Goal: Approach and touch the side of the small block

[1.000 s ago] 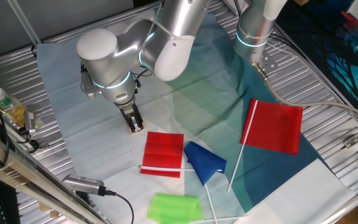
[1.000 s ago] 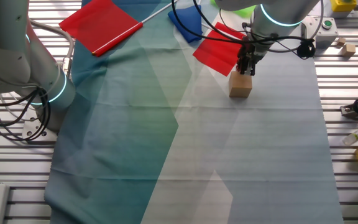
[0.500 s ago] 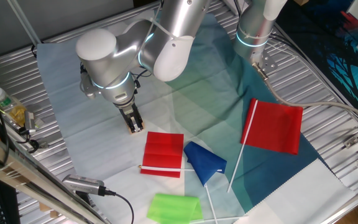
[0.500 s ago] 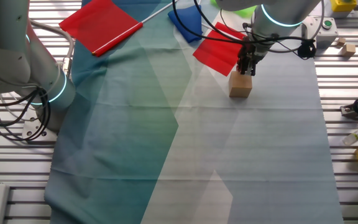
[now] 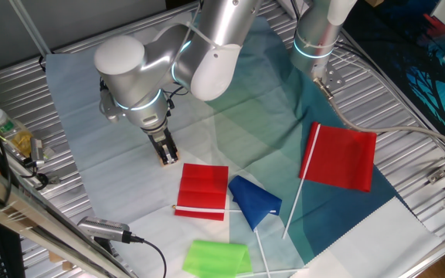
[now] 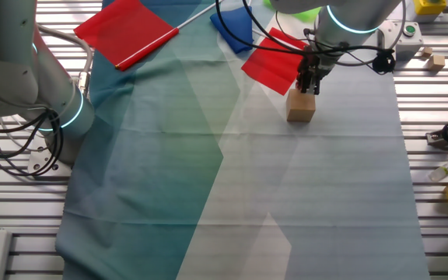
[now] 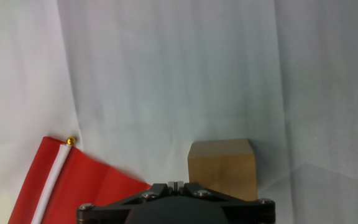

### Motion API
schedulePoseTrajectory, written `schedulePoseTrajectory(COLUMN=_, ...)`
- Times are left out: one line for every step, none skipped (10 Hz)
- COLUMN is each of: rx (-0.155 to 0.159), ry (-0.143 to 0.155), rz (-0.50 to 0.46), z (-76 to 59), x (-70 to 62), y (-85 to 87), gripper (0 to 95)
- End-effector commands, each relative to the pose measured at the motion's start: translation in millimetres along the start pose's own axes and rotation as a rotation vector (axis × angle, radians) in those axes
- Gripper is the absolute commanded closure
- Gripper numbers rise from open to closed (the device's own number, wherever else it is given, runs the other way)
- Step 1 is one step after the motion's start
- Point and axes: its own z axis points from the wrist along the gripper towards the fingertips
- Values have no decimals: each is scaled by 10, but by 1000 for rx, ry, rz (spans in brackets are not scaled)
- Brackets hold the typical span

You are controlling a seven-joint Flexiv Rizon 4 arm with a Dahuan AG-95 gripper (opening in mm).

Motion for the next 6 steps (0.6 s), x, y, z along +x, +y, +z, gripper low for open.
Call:
schedulePoseTrajectory(rx=0, ry=1, rz=2, z=-1, x=-3, y=3, gripper=950)
schedulePoseTrajectory(rx=1, ry=1, rz=3, z=-1, x=-3, y=3, gripper=950)
schedulePoseTrajectory(rx=1, ry=1, rz=6, z=-1, x=-3, y=3, gripper=950)
schedulePoseTrajectory(rx=1, ry=1, rz=8, z=0, x=-2, y=2, gripper=950)
schedulePoseTrajectory(rx=1, ry=1, rz=10, z=0, x=-1, y=1, gripper=950)
schedulePoseTrajectory(rx=2, ry=2, rz=11, z=3, x=1, y=-7, gripper=950)
